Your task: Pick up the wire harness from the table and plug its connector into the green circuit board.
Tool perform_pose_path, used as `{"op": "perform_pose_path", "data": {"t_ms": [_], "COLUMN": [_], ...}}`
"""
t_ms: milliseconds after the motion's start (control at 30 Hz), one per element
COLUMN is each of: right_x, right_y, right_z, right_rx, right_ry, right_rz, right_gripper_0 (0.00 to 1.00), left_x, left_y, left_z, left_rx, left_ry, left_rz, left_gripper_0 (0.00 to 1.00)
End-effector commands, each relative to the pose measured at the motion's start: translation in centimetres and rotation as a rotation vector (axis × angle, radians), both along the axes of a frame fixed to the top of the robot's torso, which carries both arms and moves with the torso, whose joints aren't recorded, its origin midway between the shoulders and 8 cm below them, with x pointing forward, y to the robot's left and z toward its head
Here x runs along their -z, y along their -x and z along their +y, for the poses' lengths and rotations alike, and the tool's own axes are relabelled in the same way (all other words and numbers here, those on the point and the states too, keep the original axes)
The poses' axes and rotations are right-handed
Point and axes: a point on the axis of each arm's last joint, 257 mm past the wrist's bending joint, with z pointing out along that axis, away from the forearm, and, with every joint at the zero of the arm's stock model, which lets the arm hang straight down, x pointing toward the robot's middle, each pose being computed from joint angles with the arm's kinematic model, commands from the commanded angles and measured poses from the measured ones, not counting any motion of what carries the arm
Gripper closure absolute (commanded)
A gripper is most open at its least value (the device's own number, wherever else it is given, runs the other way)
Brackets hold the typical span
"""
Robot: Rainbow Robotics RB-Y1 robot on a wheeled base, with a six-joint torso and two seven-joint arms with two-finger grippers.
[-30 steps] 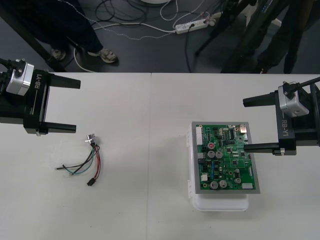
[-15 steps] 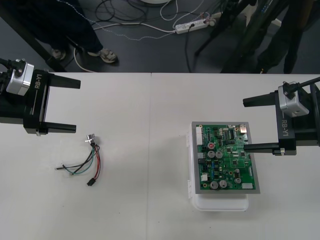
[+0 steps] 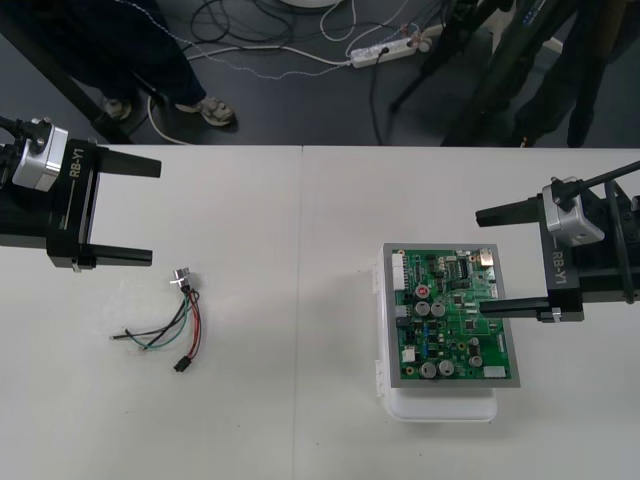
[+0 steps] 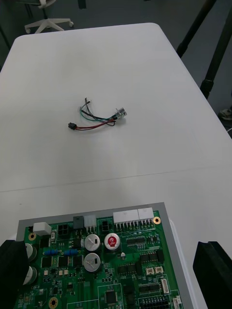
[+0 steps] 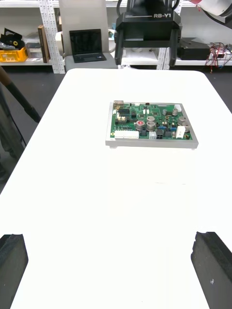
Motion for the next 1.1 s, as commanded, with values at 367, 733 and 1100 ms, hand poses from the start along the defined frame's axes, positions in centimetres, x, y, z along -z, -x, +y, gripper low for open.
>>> {"op": "perform_pose_path", "data": {"t_ms": [367,733,1100], "right_x": [0.0,-0.8,-1.3], "right_y": [0.9,1.4,3.7], "right_z": [0.9,2.7,3.5], "right_rx": [-0.039,-0.060,-0.104], "right_ry": [0.017,-0.076,-0.181], "right_rz": [-0.028,-0.032,0.004], "right_gripper_0": [0.00,0.00,0.00], "left_x": [2.0,2.7,4.5], "left_y": [1.1,-0.5,-1.0], "left_z": [1.0,2.4,4.3], "left_rx": [-0.023,-0.028,0.054], "left_ry": [-0.028,-0.154,-0.362], "left_rz": [0.092,-0.035,-0.157], "left_gripper_0": [0.00,0.00,0.00]}}
